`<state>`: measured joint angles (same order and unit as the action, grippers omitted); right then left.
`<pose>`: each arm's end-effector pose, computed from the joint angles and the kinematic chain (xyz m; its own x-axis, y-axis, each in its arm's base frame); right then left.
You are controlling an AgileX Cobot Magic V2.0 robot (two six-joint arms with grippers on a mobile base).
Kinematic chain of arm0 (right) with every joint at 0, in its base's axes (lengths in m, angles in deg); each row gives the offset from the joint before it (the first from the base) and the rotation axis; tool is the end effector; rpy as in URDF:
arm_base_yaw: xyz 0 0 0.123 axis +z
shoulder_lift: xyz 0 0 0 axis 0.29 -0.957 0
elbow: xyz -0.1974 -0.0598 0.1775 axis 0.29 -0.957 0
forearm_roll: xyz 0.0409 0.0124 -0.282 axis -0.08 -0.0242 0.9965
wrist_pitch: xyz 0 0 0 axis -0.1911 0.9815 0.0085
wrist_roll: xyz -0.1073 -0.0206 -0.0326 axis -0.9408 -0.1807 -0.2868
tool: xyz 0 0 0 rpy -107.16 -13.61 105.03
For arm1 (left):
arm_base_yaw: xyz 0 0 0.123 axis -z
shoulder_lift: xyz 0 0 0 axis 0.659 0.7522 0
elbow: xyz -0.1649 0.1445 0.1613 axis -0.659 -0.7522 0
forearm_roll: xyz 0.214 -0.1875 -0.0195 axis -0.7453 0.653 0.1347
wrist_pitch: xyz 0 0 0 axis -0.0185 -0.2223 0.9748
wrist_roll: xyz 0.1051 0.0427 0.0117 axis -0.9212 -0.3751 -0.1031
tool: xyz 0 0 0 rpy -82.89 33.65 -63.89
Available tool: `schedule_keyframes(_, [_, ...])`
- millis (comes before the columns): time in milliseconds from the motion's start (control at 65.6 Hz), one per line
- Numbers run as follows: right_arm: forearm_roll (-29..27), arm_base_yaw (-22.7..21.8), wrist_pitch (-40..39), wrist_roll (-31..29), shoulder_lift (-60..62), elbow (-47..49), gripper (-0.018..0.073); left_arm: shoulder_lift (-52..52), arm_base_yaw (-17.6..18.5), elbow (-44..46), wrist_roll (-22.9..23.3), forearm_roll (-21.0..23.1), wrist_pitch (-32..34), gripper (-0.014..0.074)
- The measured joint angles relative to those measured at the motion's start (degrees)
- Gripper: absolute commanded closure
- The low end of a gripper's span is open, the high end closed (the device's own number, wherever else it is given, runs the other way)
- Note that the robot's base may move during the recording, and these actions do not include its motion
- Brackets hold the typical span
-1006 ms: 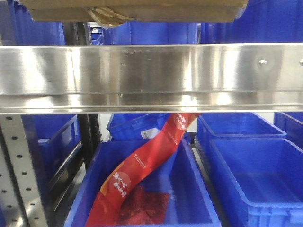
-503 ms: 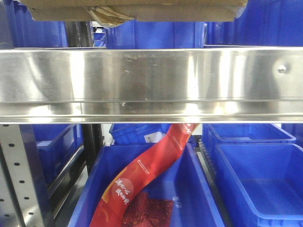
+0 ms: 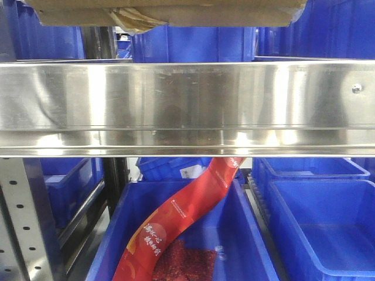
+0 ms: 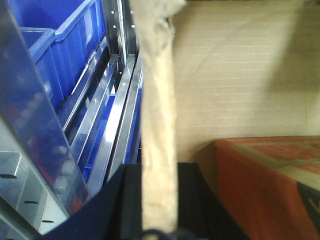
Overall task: Stack two boxes on right shelf middle
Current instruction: 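Drive the base to the steel shelf rack with blue bins, then lower the held boxes onto the middle steel shelf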
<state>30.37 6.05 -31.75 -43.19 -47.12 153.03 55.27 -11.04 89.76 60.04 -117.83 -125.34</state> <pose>0.3351 0.1044 0.4708 -0.3772 0.1196 -0.9184 -0.0155 0.9907 0.1354 0.3233 -0.1169 0.4954 -0.3883 -0.0527 -0.9200 -0.1040 0.9945 -0.0131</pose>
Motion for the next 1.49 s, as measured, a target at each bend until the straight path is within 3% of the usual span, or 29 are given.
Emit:
schedule_keyframes(152, [-0.7,0.0,1.4,0.0,0.0,0.0,0.0711,0.0,0.0,0.0,0.0,0.1,0.0,0.0708])
schedule_keyframes(427, [-2.8,0.0,10.7,0.0,0.0,0.1,0.0711,1.6,0.0,0.0,-0.1,6.6,-2.4,0.0708])
schedule_keyframes(640, [-2.7,0.0,12.3,0.0,-0.3,0.1,0.0711,4.4,-0.3,0.0,-1.3,8.0,-2.1,0.0705])
schedule_keyframes(701, [-2.4,0.0,12.3,0.0,-1.0,0.1,0.0711,5.2,-1.4,0.0,-1.4,8.7,-1.3,0.0671])
schedule_keyframes(869, [-3.0,0.0,10.6,0.0,-3.4,0.1,0.0704,6.1,-4.1,0.0,-1.8,11.6,0.2,0.0421])
schedule_keyframes(930, [-3.5,-0.1,10.3,0.0,-4.2,0.1,0.0653,6.1,-4.6,0.0,-1.8,11.6,0.7,0.0345])
schedule_keyframes(1006, [-4.3,-0.1,10.4,0.0,-5.2,0.1,0.0517,6.1,-5.0,0.1,-1.8,11.2,1.4,0.0289])
schedule_keyframes(1219, [-4.5,-0.4,8.6,0.3,-6.2,0.3,0.0135,6.1,-5.1,0.2,-1.8,11.1,2.0,0.0277])
schedule_keyframes(1311, [-4.5,-0.4,8.3,0.3,-6.2,0.5,0.0089,6.1,-5.1,0.2,-1.8,11.1,2.1,0.0277])
schedule_keyframes(1494, [-3.8,-0.4,8.0,0.4,-6.1,1.2,0.0106,6.1,-5.1,0.2,-1.8,11.1,2.4,0.0279])
